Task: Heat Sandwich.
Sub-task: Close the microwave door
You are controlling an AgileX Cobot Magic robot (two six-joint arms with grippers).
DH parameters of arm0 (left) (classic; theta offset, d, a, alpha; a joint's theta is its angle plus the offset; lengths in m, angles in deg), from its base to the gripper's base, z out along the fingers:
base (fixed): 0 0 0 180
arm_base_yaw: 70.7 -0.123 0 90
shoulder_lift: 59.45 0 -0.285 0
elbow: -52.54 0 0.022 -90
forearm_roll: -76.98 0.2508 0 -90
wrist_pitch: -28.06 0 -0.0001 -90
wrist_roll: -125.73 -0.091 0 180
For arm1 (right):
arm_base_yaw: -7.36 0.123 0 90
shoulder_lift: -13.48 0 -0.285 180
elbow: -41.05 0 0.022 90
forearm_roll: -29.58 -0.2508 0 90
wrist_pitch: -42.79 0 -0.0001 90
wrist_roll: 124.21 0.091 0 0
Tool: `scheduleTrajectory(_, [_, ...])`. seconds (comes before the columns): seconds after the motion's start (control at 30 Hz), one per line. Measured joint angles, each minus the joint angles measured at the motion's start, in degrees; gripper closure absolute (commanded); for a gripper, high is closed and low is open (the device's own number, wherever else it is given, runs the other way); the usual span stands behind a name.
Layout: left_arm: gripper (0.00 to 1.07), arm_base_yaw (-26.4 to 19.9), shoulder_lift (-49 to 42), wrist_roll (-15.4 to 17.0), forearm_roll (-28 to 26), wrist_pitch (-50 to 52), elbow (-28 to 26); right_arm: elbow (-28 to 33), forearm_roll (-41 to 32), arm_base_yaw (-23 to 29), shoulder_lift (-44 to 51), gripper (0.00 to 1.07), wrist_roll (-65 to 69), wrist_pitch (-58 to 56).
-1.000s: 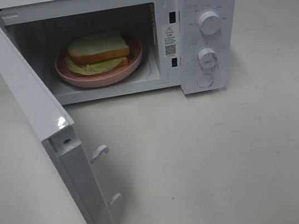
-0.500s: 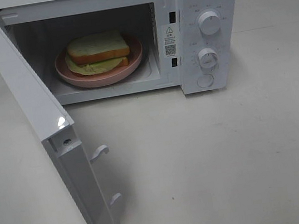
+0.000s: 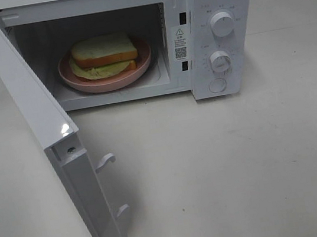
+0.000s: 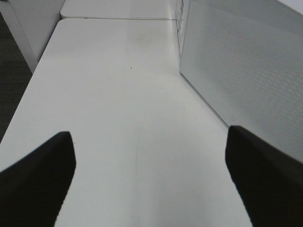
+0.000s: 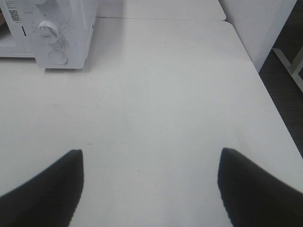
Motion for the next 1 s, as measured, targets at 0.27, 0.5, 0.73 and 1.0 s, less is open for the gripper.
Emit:
scheduleTrajectory(0.27, [0.61, 0.0, 7.1, 0.0, -0.2, 6.2, 0.0, 0.0, -0.1, 0.0, 0.0, 0.32, 0.0, 0.0])
scheduleTrajectory(0.5, [0.96, 0.0, 14.3, 0.0, -0.2, 12.8, 0.1, 0.0, -0.1, 0.0, 0.0, 0.32, 0.0, 0.0])
scheduleTrajectory(0.73, [1.07, 0.0, 19.8, 0.0, -0.2, 22.6, 3.4, 0.0, -0.1, 0.0, 0.0, 0.32, 0.0, 0.0])
scheduleTrajectory(1.0, [1.07, 0.0, 24.5, 0.0, -0.2, 35.8, 8.1, 0.0, -0.1, 0.0, 0.0, 0.32, 0.0, 0.0])
